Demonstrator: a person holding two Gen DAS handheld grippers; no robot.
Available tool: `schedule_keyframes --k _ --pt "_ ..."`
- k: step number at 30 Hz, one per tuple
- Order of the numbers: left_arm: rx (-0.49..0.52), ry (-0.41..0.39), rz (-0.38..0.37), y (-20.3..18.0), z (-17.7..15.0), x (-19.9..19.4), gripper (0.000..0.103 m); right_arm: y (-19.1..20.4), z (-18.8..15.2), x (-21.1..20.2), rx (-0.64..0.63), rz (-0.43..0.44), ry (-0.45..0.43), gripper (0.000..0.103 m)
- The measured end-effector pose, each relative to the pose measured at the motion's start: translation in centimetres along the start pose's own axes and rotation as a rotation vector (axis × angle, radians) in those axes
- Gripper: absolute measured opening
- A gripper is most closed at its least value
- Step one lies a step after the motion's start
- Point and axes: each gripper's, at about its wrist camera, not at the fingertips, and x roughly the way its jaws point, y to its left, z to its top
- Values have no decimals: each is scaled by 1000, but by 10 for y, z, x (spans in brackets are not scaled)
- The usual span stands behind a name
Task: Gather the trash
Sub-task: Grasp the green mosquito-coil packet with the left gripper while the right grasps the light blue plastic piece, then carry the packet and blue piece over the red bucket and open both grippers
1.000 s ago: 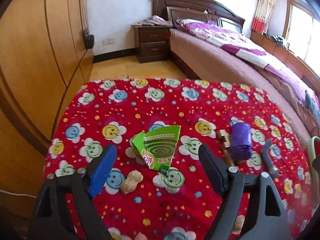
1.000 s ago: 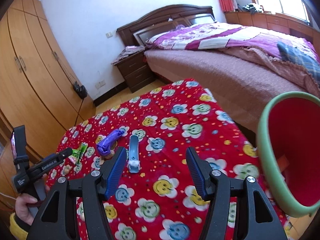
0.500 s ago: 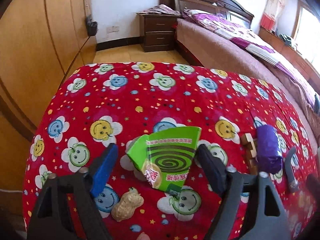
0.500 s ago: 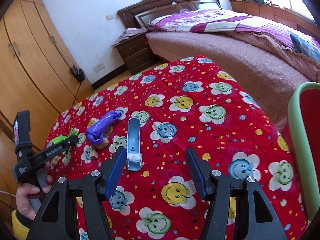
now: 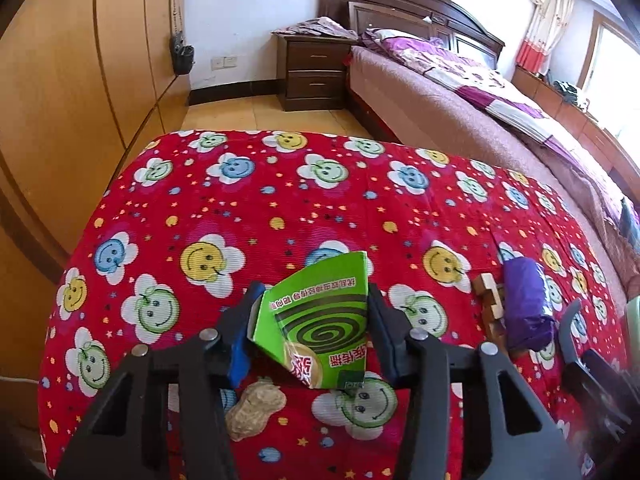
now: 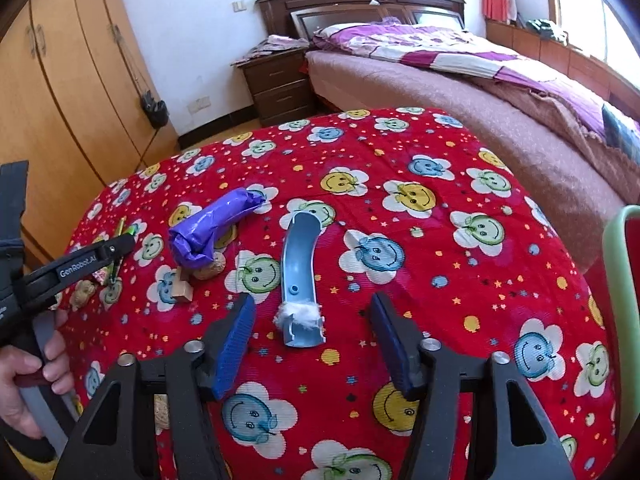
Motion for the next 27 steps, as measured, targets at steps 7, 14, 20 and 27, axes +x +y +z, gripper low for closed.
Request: schedule_keyframes --k 7,14,20,27 --pt "30 -15 -25 -8 -2 -6 50 -2 -3 -2 25 59 2 20" --pt "79 -52 -38 -22 -3 -24 50 -17 -12 -36 77 96 -61 20" --pt "140 -88 -52 -39 -8 -50 50 -35 -23 -78 89 94 -131 20" --pt "186 -118 -76 -57 -17 -82 50 -51 -40 -118 99 87 -200 20"
